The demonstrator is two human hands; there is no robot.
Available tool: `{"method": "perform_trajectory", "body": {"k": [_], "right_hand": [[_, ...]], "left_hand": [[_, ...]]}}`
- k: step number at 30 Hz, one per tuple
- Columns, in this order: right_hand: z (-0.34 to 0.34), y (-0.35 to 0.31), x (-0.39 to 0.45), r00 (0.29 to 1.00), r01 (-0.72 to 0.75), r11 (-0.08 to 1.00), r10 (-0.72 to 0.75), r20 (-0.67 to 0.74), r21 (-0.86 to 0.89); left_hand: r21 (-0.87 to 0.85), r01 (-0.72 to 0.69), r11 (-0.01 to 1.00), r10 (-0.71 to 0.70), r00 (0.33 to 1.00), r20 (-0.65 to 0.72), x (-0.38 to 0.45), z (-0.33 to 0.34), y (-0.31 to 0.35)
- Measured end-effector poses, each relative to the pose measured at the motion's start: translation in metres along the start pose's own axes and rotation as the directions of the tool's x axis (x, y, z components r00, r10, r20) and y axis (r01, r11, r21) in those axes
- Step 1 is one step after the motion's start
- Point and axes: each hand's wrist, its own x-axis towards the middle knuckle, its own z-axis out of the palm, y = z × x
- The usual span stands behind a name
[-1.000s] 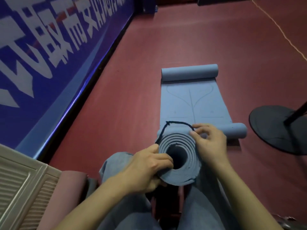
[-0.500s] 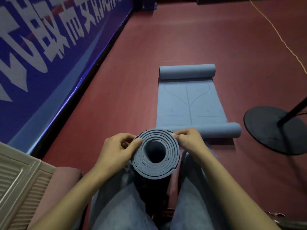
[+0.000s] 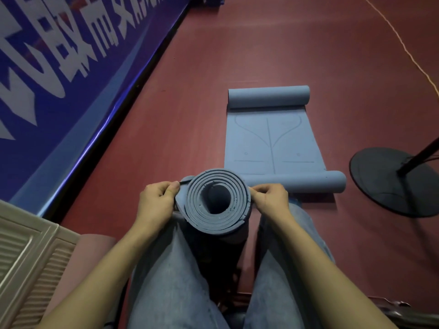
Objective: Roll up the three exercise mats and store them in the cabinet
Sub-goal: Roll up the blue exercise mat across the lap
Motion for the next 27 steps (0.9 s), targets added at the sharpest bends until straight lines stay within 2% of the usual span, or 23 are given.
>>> {"method": "perform_trajectory", "body": {"k": [1, 3, 4, 6, 10, 14, 16, 21, 24, 27], "right_hand": [[0.002, 0.001, 0.001, 1.000, 0.005, 1.000, -0.005, -0.001, -0.004], [0.007, 0.003, 0.004, 1.000, 0.004, 1.000, -0.004, 0.007, -0.024], [0.009, 0.004, 0.007, 1.000, -0.006, 0.999, 0.007, 0.016, -0.044], [0.010, 0.004, 0.014, 0.999, -0.037, 0.994, 0.040, 0.025, -0.105], [0.004, 0.002, 0.031, 0.981, -0.144, 0.953, 0.174, 0.089, -0.268], [-0.002, 0.012, 0.063, 0.940, -0.238, 0.881, 0.314, 0.130, -0.408], [0.002, 0.024, 0.084, 0.934, -0.258, 0.846, 0.342, 0.104, -0.467], [0.021, 0.050, 0.133, 0.926, -0.279, 0.791, 0.371, 0.064, -0.544], [0.033, 0.066, 0.153, 0.933, -0.233, 0.765, 0.349, 0.084, -0.601], [0.045, 0.089, 0.161, 0.891, -0.113, 0.666, 0.397, 0.222, -0.738]], "left_hand": [[-0.143, 0.110, 0.984, -0.107, 0.994, 0.024, 0.003, 0.002, -0.002], [-0.414, 0.316, 0.854, -0.294, 0.948, 0.119, 0.007, 0.007, -0.001], [-0.493, 0.368, 0.788, -0.333, 0.929, 0.162, 0.010, 0.009, 0.000], [-0.537, 0.402, 0.742, -0.345, 0.915, 0.209, 0.017, 0.015, 0.001], [-0.343, 0.463, 0.817, -0.414, 0.886, 0.209, 0.036, 0.039, -0.012], [0.017, 0.493, 0.870, -0.485, 0.848, 0.213, 0.057, 0.084, -0.042], [0.191, 0.456, 0.869, -0.489, 0.852, 0.188, 0.067, 0.108, -0.055], [0.402, 0.406, 0.821, -0.494, 0.857, 0.144, 0.101, 0.154, -0.096], [0.383, 0.429, 0.818, -0.517, 0.841, 0.162, 0.126, 0.174, -0.112], [0.119, 0.538, 0.834, -0.549, 0.790, 0.273, 0.135, 0.193, -0.123]]}}
